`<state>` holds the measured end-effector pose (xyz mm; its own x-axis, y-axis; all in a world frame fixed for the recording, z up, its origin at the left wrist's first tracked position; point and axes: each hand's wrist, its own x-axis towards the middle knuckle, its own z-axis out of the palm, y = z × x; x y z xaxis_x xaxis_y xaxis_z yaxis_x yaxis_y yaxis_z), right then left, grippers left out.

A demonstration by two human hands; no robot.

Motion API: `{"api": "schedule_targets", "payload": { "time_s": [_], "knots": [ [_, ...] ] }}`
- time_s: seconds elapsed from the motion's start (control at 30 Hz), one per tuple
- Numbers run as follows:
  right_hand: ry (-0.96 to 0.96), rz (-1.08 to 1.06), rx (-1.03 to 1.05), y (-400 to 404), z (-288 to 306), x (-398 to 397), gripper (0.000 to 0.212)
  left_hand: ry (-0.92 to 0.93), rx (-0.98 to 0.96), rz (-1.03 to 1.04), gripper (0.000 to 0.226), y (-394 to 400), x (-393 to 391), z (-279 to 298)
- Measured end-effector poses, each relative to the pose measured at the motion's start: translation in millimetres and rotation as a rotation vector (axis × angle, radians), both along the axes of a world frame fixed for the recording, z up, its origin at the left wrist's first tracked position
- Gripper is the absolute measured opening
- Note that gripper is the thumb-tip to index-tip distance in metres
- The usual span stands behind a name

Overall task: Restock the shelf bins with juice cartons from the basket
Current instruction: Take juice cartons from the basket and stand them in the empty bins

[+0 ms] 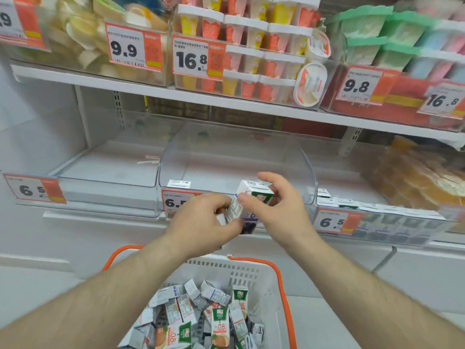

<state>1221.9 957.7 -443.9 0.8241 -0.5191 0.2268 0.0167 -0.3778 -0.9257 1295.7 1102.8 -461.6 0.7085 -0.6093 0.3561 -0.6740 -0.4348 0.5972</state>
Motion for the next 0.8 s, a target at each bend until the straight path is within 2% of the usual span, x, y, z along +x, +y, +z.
{"api": "schedule_targets", "payload": {
  "time_s": [0.07, 0.13, 0.2, 0.3, 0.43, 0.53, 0.63, 0.73, 0.8],
  "knots": [
    [0.019, 0.000, -0.046, -20.3, 10.8, -5.2, 0.052, 0.010, 0.003, -0.041, 0.018, -22.6, -4.7, 11.2],
    [0.018, -0.048, -0.092, -42.6, 20.3, -11.1, 0.027, 0.020, 0.022, -0.074, 0.018, -47.6, -11.1, 20.6],
    [-0.005, -0.130, -0.087, -68.5, 29.1, -16.4, 0.015, 0.046, 0.015, -0.088, 0.022, -74.2, -17.6, 27.7],
    [-0.057, -0.278, 0.005, -112.0, 38.5, -27.0, 0.022, 0.141, -0.044, -0.079, 0.010, -111.9, -23.5, 30.3],
    [-0.129, -0.480, 0.089, -169.3, 43.3, -42.7, 0.030, 0.153, -0.060, -0.035, 0.034, -150.5, -29.7, 21.7],
    [-0.132, -0.555, 0.027, -198.1, 34.4, -45.5, 0.030, 0.132, 0.003, -0.007, 0.048, -167.2, -36.4, 10.5],
    [-0.022, -0.556, -0.127, -213.4, 19.0, -40.8, 0.026, 0.124, 0.067, -0.005, 0.054, -176.8, -40.6, -2.6],
    [0.169, -0.529, -0.237, -221.2, 3.9, -32.5, 0.051, 0.143, 0.120, -0.013, 0.058, -183.5, -41.3, -10.8],
    [0.276, -0.473, -0.340, -223.5, -2.5, -25.6, 0.053, 0.154, 0.125, -0.008, 0.058, -186.2, -40.7, -15.4]
  ]
}}
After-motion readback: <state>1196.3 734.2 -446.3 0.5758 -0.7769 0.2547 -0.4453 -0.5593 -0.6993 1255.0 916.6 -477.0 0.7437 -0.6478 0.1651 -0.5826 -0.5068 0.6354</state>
